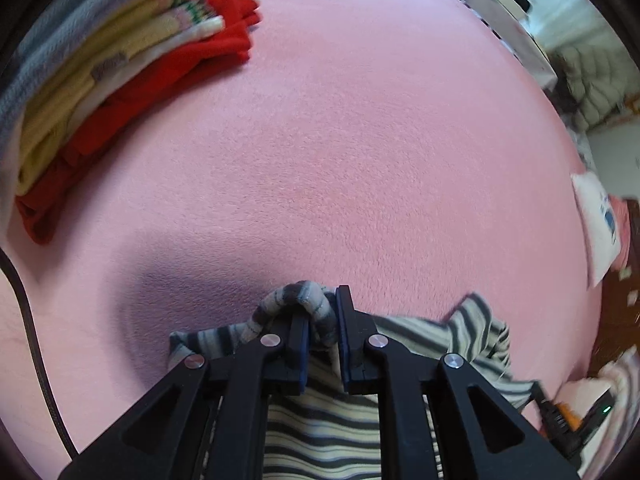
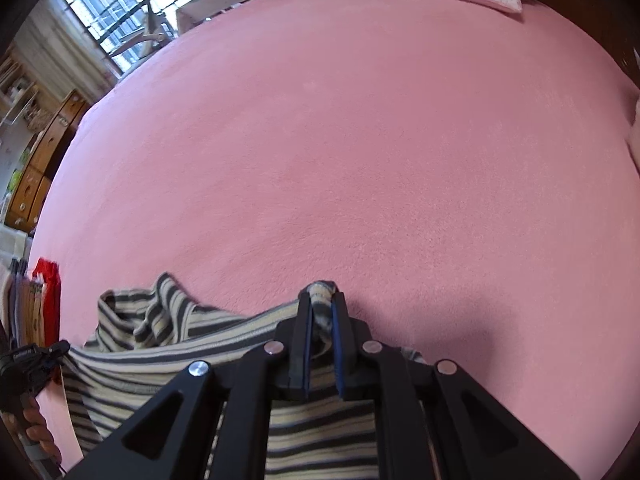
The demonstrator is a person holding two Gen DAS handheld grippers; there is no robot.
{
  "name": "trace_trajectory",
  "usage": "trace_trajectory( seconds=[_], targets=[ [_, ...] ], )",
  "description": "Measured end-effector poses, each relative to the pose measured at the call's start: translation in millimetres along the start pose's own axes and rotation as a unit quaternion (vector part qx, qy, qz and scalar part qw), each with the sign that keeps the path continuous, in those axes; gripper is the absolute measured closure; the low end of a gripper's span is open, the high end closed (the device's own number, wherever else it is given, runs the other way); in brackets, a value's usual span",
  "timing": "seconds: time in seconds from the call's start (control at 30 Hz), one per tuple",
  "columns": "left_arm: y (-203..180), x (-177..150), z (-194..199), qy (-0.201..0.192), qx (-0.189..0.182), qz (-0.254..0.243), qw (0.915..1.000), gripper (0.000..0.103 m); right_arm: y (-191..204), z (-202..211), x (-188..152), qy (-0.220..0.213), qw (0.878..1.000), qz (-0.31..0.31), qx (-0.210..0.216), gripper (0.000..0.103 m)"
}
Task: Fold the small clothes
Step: 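Carry the hem over the shirt body toward the collar with both tools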
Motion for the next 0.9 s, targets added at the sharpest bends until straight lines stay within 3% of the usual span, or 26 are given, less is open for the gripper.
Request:
trace_trajectory(
  seconds=[0.17, 0.23, 0.37, 0.43, 0.5, 0.53, 0.6, 0.67, 0.7, 0.77, 0.83, 0.9],
  targets=[
    [8, 2, 2, 0.009, -0.044, 0.04, 0.9982, 0.09, -2, 3, 8, -0.02, 1.0, -0.016, 0.013, 0.083],
    [7, 1, 8, 0.009, -0.056, 0.033, 0.9978, 0.082, -1, 12, 10, -0.037, 0.999, -0.01, 0.014, 0.075],
    [5, 4, 33, -0.018, -0.055, -0.001, 0.9983, 0.041, 3, 39, 10, -0.071, 0.997, 0.034, -0.009, 0.066],
    [1, 5, 48, -0.038, -0.048, -0.026, 0.9978, 0.041, 9, 50, 6, -0.079, 0.995, 0.064, -0.015, 0.066],
    [-11, 1, 64, -0.056, -0.031, -0.084, 0.9944, 0.04, 22, 57, -3, -0.075, 0.992, 0.102, -0.01, 0.066],
    [-19, -5, 68, -0.063, -0.019, -0.118, 0.9909, 0.04, 31, 56, -9, -0.064, 0.99, 0.122, -0.007, 0.066],
    [-37, -24, 72, -0.066, 0.001, -0.208, 0.9759, 0.04, 52, 52, -26, -0.039, 0.986, 0.162, 0.023, 0.067],
    [-51, -44, 73, -0.058, -0.008, -0.277, 0.9591, 0.04, 72, 44, -38, -0.02, 0.98, 0.192, 0.047, 0.073],
    [-65, -56, 67, -0.049, -0.014, -0.319, 0.9464, 0.04, 84, 37, -44, -0.008, 0.977, 0.207, 0.058, 0.075],
    [-83, -77, 53, -0.039, -0.015, -0.364, 0.9305, 0.04, 103, 20, -52, 0.018, 0.972, 0.223, 0.075, 0.079],
    [-96, -86, 36, -0.037, -0.013, -0.384, 0.9223, 0.04, 117, 1, -59, 0.034, 0.97, 0.227, 0.079, 0.084],
    [-99, -83, 23, -0.039, -0.014, -0.381, 0.9238, 0.04, 119, -19, -52, 0.04, 0.973, 0.217, 0.068, 0.085]
  ],
)
Point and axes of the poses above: each gripper's, at about its wrist camera, not at the fingertips, and z roughly against the way its jaws point, y to its left, x to its top, the point moved 5 cm from there along -z, roughly the way its jaws point
